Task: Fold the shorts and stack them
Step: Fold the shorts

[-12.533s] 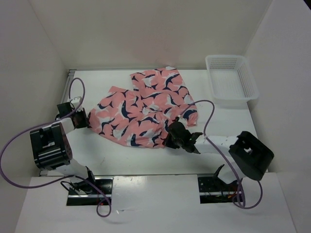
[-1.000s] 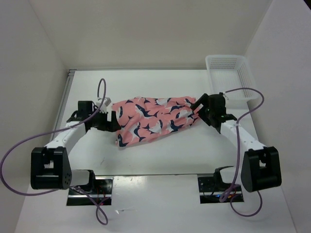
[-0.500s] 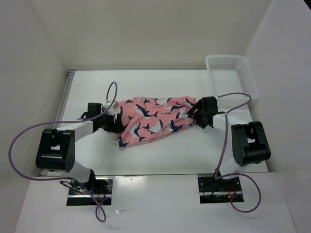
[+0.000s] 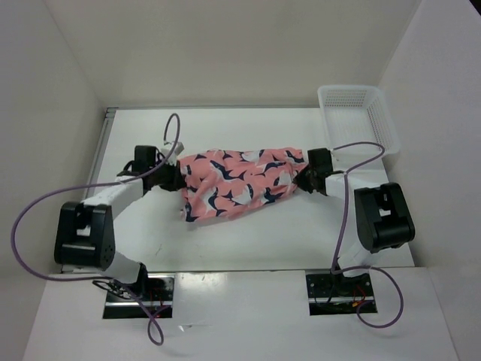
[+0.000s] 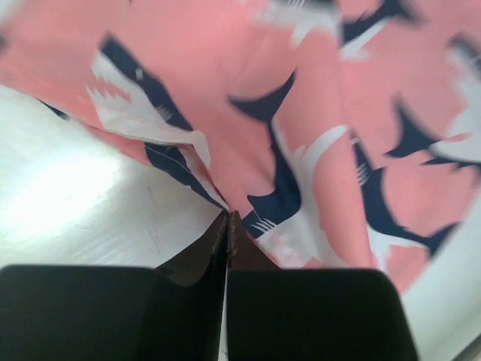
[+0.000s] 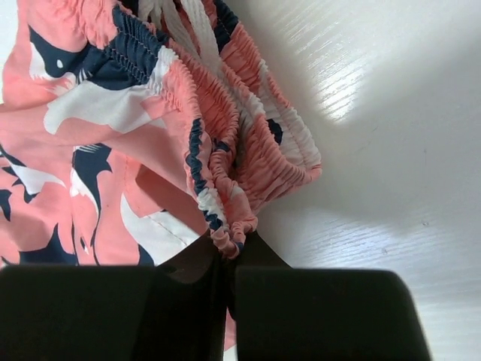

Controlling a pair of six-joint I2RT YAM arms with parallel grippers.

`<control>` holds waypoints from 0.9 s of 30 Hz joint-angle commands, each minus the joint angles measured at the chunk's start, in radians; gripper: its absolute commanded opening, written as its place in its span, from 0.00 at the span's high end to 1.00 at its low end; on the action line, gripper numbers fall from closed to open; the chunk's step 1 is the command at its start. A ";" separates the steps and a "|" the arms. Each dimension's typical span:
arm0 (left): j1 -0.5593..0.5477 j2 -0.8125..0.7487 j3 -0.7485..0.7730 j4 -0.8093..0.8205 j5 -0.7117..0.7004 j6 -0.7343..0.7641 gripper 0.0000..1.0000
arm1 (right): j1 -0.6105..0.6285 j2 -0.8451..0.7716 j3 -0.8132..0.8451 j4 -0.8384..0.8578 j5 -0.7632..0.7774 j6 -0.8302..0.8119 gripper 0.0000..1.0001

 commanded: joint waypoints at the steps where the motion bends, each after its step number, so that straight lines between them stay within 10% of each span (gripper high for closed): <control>1: -0.004 -0.176 0.118 -0.081 0.016 0.006 1.00 | 0.010 -0.104 0.043 -0.002 0.064 -0.012 1.00; 8: -0.004 -0.307 0.201 -0.144 0.122 0.006 1.00 | 0.010 -0.227 0.095 -0.078 0.086 -0.041 1.00; 15: 0.009 -0.112 0.193 -0.020 0.101 0.006 0.99 | 0.000 -0.105 0.127 -0.040 0.047 -0.022 1.00; 17: 0.009 0.009 0.233 0.000 0.101 0.006 0.77 | 0.000 -0.048 0.137 -0.029 0.038 -0.012 1.00; 20: 0.009 0.103 0.324 -0.015 0.057 0.006 0.37 | 0.000 -0.037 0.149 -0.018 0.015 -0.012 0.66; 22: 0.018 0.112 0.353 -0.075 -0.011 0.006 0.15 | 0.000 -0.046 0.138 -0.009 0.015 -0.023 0.23; 27: 0.075 -0.038 0.277 -0.081 -0.034 0.006 0.11 | 0.000 -0.083 0.129 -0.027 0.026 -0.032 0.05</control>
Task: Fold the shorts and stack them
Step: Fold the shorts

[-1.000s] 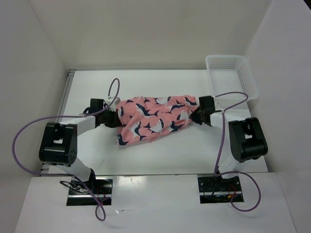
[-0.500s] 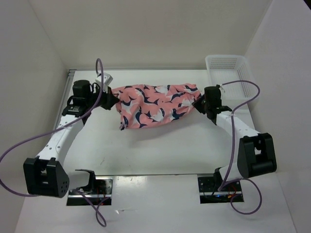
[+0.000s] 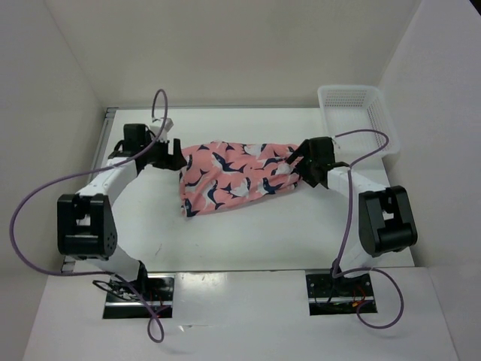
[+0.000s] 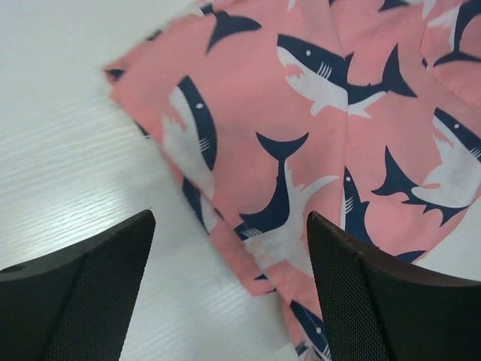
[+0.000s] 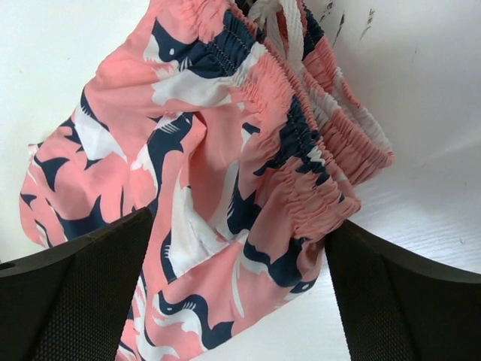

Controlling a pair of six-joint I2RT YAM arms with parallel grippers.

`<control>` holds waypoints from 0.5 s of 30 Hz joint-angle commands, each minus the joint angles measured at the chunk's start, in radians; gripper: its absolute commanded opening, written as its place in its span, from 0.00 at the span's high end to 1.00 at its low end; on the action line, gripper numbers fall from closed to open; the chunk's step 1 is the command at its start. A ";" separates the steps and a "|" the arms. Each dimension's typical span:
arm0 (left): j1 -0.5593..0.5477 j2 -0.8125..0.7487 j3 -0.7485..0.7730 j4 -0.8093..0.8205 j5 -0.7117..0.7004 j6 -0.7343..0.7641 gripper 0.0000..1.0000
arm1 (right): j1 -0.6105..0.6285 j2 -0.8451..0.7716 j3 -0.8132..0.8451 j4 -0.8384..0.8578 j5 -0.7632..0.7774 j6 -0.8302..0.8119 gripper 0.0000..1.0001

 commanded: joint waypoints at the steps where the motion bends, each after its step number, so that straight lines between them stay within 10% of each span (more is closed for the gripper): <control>1: 0.033 -0.150 -0.025 0.021 -0.017 0.004 0.11 | -0.001 -0.063 0.022 0.027 0.016 -0.010 0.01; 5: 0.034 -0.279 -0.128 -0.008 0.018 0.004 0.24 | -0.001 -0.129 -0.026 0.015 0.027 -0.010 0.00; 9: -0.035 -0.325 -0.174 -0.015 0.049 0.004 0.58 | -0.001 -0.232 -0.049 -0.049 0.108 -0.019 0.06; 11: -0.075 -0.315 -0.174 -0.015 0.039 0.004 0.79 | -0.001 -0.304 -0.067 -0.075 0.157 -0.019 0.30; 15: -0.120 -0.223 -0.165 0.038 0.023 0.004 0.89 | -0.001 -0.337 -0.055 -0.085 0.147 -0.028 0.65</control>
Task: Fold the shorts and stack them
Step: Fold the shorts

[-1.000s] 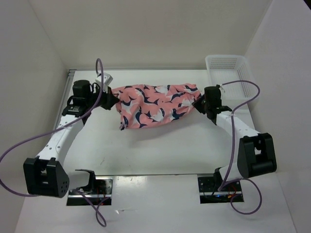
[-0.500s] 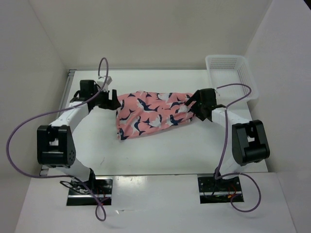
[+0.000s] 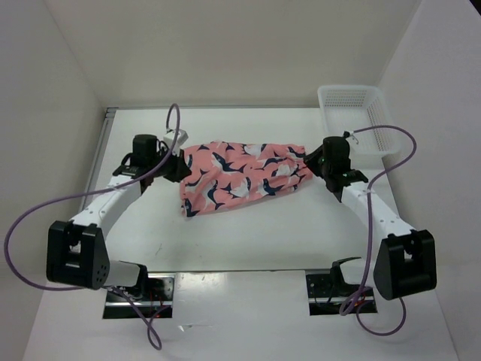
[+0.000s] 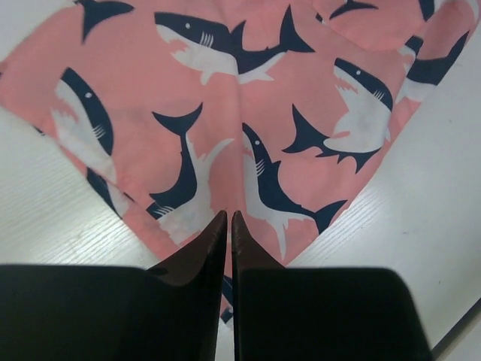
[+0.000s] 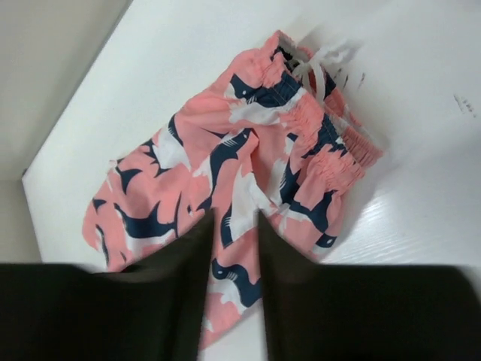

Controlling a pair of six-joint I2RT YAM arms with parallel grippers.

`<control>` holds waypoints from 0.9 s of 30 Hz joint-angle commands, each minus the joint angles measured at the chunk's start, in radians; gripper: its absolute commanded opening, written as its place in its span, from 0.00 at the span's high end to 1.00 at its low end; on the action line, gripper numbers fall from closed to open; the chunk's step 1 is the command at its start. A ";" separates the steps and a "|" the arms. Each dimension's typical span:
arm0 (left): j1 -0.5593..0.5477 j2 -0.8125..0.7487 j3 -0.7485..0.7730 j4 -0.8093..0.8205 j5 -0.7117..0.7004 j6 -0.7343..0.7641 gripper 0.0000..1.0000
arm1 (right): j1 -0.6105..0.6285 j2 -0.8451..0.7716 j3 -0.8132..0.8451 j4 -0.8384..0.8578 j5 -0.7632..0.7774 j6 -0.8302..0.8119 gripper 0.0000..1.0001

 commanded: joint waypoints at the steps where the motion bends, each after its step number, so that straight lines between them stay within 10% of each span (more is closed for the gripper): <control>1: -0.024 0.113 0.002 0.061 0.010 0.004 0.89 | -0.001 0.019 0.016 -0.033 0.047 -0.011 0.77; 3: -0.033 0.167 0.011 0.090 0.020 0.004 0.90 | -0.001 0.065 0.026 -0.034 0.034 -0.011 0.79; 7: -0.052 0.280 0.020 0.090 0.020 0.004 0.78 | -0.046 0.137 0.015 -0.006 -0.050 -0.020 0.13; 9: -0.061 0.280 0.009 0.090 0.009 0.004 0.68 | -0.073 0.160 -0.009 0.012 -0.076 -0.020 0.05; 13: -0.061 0.302 -0.003 0.100 0.000 0.004 0.65 | -0.084 0.241 -0.043 0.086 -0.111 0.000 0.04; 27: -0.061 0.291 0.025 0.049 -0.019 0.004 0.65 | 0.000 0.366 -0.013 0.152 -0.056 0.091 0.49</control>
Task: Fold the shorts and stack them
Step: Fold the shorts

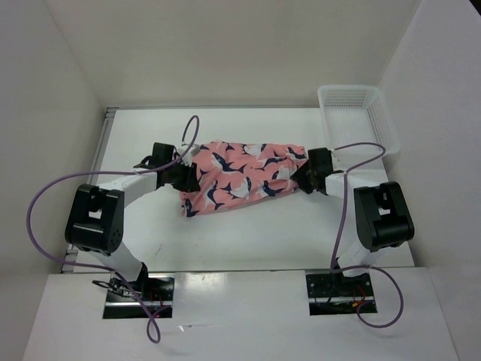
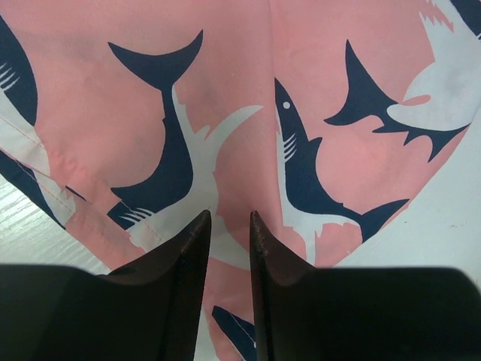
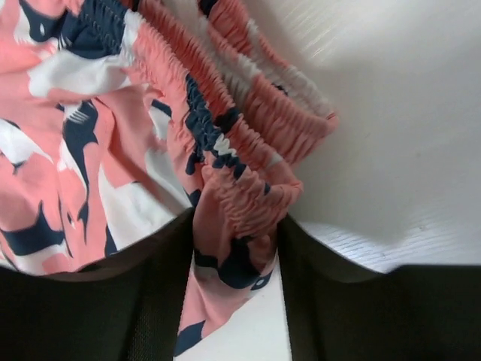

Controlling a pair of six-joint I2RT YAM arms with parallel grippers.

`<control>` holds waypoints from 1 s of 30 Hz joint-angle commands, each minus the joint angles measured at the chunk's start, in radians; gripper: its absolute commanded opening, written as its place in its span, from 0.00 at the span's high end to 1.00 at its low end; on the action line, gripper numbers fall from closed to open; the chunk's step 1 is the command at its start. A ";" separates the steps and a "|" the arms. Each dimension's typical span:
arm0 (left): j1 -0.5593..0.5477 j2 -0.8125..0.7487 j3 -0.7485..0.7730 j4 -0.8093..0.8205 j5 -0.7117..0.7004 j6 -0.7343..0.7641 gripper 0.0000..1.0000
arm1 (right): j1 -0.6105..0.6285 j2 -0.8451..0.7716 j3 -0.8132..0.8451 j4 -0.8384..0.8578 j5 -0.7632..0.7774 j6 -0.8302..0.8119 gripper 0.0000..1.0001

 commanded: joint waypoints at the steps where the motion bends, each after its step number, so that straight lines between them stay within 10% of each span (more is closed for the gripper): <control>1: -0.003 -0.008 0.038 -0.012 0.000 0.006 0.65 | 0.029 0.022 0.051 0.039 0.047 0.033 0.54; 6: 0.030 -0.008 0.038 -0.023 -0.011 0.006 0.65 | 0.038 0.047 0.074 0.015 0.059 0.033 1.00; 20: 0.073 -0.123 0.025 -0.124 -0.066 0.006 0.66 | 0.124 -0.501 -0.256 -0.157 0.055 0.073 0.92; 22: 0.073 -0.132 0.059 -0.150 -0.066 0.006 0.65 | 0.194 -0.512 -0.276 -0.157 0.056 0.083 0.77; 24: 0.073 -0.132 0.102 -0.159 -0.066 0.006 0.63 | 0.243 -0.512 -0.288 -0.157 0.056 0.115 0.27; 26: 0.073 -0.132 0.130 -0.168 -0.066 0.006 0.61 | 0.298 -0.478 -0.288 -0.157 0.066 0.128 0.04; 30: 0.073 -0.132 0.179 -0.182 -0.066 0.006 0.57 | 0.329 -0.473 -0.255 -0.250 0.157 0.174 0.00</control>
